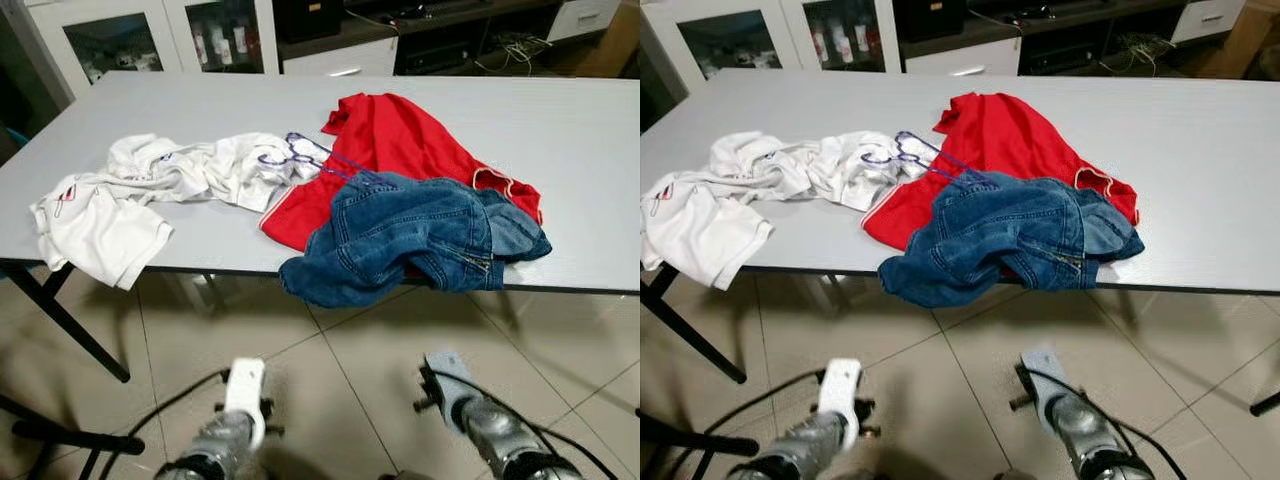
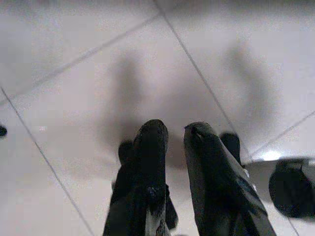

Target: Hang hanger

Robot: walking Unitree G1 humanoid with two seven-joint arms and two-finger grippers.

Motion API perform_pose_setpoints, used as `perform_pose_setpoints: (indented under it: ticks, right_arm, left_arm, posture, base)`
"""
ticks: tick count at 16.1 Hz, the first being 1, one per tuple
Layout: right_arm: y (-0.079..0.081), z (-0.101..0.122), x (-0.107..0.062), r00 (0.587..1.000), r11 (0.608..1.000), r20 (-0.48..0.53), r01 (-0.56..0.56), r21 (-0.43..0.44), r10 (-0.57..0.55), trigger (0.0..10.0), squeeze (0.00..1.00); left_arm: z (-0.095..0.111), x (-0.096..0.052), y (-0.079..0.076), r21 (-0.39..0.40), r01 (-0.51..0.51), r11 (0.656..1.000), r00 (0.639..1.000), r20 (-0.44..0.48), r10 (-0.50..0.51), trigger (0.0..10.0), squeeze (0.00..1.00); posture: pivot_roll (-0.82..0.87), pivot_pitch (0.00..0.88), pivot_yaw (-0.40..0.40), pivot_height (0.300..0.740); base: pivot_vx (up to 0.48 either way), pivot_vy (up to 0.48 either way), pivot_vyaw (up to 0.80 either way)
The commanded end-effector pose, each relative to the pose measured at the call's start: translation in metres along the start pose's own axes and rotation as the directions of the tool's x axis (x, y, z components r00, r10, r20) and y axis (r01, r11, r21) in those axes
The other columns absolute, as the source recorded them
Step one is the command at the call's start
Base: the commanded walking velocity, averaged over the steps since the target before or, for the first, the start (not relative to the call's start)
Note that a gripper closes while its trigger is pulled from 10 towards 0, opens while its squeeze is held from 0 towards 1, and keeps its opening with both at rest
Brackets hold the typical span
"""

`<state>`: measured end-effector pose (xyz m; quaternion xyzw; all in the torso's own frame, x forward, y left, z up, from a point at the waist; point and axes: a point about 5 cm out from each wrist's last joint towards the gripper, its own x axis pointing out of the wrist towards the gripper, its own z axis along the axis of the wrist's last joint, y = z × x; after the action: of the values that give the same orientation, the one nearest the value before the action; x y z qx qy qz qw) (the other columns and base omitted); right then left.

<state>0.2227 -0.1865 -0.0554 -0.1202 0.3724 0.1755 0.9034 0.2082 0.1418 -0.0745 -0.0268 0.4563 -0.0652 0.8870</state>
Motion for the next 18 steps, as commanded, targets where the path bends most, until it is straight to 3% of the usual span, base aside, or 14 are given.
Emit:
perform_pose_setpoints:
  ticks: [1,2,7,10,12,14,18]
  right_arm:
    - [0.001,0.001,-0.003,0.998,0.995,0.034,-0.054,-0.085,0.057,10.0,0.0]
    - [0.002,-0.001,-0.007,0.994,0.986,0.045,-0.088,-0.145,0.096,10.0,0.0]
    - [-0.001,0.001,-0.015,0.983,0.969,0.071,-0.155,-0.195,0.171,10.0,0.0]
    - [-0.007,0.021,-0.033,0.958,0.946,0.14,-0.209,-0.246,0.248,10.0,0.0]
    - [-0.012,0.043,-0.043,0.941,0.938,0.203,-0.211,-0.276,0.272,10.0,0.0]
    - [-0.016,0.072,-0.053,0.919,0.923,0.266,-0.195,-0.332,0.29,10.0,0.0]
    - [-0.012,0.1,-0.075,0.862,0.88,0.291,-0.299,-0.37,0.415,10.0,0.0]
  left_arm:
    - [0.0,-0.001,0.006,-0.008,-0.003,1.0,1.0,0.016,0.003,10.0,0.0]
    - [-0.001,-0.002,0.007,-0.012,0.005,1.0,1.0,0.02,-0.005,10.0,0.0]
    - [-0.003,-0.002,0.001,0.004,0.039,0.999,0.999,0.027,-0.039,10.0,0.0]
    - [0.008,-0.006,0.001,0.012,0.041,0.999,0.992,0.121,-0.042,10.0,0.0]
    - [0.033,-0.016,0.001,0.048,0.052,0.997,0.955,0.289,-0.064,10.0,0.0]
    - [0.048,-0.028,-0.001,0.104,0.099,0.99,0.912,0.389,-0.132,10.0,0.0]
    - [0.068,-0.052,-0.004,0.175,0.069,0.982,0.848,0.508,-0.15,10.0,0.0]
  posture:
    - [-0.13,0.0,0.07,0.74]
    - [-0.13,0.0,0.072,0.74]
    - [-0.15,0.0,0.076,0.74]
    - [-0.15,0.0,0.074,0.74]
    - [-0.14,0.0,0.064,0.74]
    - [-0.13,0.0,0.055,0.74]
    - [-0.12,0.0,0.047,0.74]
  base:
    - [0.0,0.0,0.0]
    - [0.0,0.0,0.0]
    - [0.0,0.0,0.0]
    - [0.0,0.0,0.0]
    - [0.0,0.0,0.0]
    - [0.0,0.0,0.0]
    - [0.0,0.0,0.0]
